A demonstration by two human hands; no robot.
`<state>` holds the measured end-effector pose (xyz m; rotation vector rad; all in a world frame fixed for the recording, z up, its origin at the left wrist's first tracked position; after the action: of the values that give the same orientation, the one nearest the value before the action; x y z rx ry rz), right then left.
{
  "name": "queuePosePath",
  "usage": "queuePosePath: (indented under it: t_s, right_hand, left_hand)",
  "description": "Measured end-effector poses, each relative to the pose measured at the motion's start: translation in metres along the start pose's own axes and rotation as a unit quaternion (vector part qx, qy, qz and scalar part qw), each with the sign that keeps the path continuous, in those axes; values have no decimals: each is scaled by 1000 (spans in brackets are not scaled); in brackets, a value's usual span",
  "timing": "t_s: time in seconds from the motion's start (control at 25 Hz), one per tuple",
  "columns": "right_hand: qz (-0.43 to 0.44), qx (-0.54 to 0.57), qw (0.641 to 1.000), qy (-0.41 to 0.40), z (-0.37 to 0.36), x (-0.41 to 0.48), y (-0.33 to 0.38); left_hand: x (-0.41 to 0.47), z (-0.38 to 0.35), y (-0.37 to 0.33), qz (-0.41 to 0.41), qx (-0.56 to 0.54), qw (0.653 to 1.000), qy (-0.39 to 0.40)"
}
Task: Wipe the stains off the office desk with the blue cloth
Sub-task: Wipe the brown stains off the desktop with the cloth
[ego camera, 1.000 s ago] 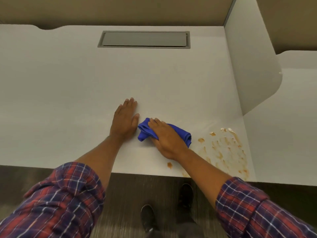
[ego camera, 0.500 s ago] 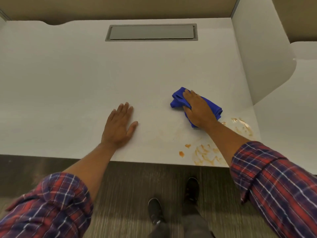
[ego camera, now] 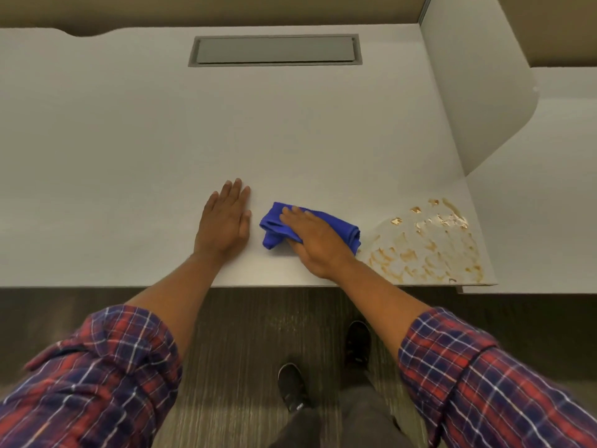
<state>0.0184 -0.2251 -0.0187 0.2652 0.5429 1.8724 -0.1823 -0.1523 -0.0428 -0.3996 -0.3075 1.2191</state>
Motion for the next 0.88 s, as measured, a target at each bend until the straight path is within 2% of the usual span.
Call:
queuePosePath:
  t_s: [0.24,0.36,0.44,0.52,0.6,0.64,0.68,0.8,0.88]
  right_hand:
    - [24,53,998,27,-19,-47,47]
    - [-16,171,984,52,-19,-65,56]
    - [-107,284,953,14,0,-63,42]
    - [-174,331,923,-88,34,-57,14]
    - [-181,282,925,-176,71,-50,-16]
    - [-171,238,937,-188,84,-44,-26]
    - [-166,193,952,-171,89,-36,-34]
    - [-183,84,979,-37,58,-22,-53]
    - [-188,32,982,-10,34,-23,-54]
  left_hand:
    - [-1,3,-2,-11,-24,1000,-12]
    - [1,1,2,-3,-18,1000,-9]
    - [1,1,3,0,-24,1000,-10]
    - [-2,0,2,-4,-28,999,-15]
    - [-2,-1,3,-11,-20,1000,-19]
    - [-1,-1,3,-12,-16,1000,-19]
    - [-1,-2,4,-11,-13,1000,-19]
    - [0,-1,4,-10,-16,1000,-19]
    - [0,-2,4,-7,-14,1000,-17]
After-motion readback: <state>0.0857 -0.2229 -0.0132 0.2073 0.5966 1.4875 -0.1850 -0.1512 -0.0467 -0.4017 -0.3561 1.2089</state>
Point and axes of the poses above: each hand's wrist, its own x-axis towards the middle knuckle, its own z-axis out of the back of the hand, y = z × x, the point moved 6 cm from there along x, towards the middle knuckle, and after that the axes turned 12 degrees about -x, right-handed, at the moved point
